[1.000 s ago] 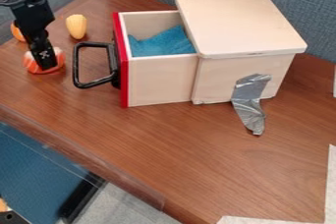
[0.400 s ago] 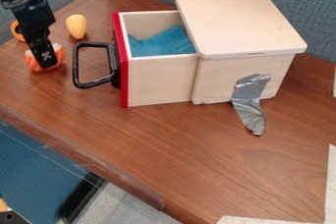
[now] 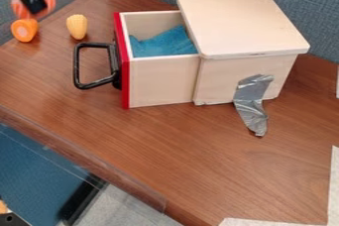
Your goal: Pick up the object and place it in the drawer
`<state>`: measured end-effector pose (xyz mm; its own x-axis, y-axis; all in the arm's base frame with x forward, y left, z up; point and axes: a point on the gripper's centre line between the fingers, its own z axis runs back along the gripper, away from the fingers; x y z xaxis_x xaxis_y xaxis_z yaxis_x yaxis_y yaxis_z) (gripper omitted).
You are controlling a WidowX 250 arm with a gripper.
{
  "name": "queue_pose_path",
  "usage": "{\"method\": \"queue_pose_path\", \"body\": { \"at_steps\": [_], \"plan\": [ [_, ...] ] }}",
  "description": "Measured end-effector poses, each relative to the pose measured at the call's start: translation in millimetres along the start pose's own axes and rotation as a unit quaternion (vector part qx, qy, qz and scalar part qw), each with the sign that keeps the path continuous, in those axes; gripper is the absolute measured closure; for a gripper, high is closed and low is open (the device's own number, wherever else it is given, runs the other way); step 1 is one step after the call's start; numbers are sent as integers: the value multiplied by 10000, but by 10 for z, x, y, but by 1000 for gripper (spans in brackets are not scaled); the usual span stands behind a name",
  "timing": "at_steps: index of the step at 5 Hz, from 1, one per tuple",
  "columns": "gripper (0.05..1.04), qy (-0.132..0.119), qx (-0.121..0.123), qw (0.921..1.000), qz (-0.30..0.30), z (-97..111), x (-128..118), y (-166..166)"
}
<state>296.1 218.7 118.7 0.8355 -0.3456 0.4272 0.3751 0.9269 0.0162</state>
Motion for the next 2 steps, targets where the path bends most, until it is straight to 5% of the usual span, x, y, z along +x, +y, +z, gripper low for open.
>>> {"method": "queue_pose_path", "body": {
  "at_steps": [2],
  "plan": [
    [475, -579, -677, 9955, -320, 388, 552, -473]
  ]
}}
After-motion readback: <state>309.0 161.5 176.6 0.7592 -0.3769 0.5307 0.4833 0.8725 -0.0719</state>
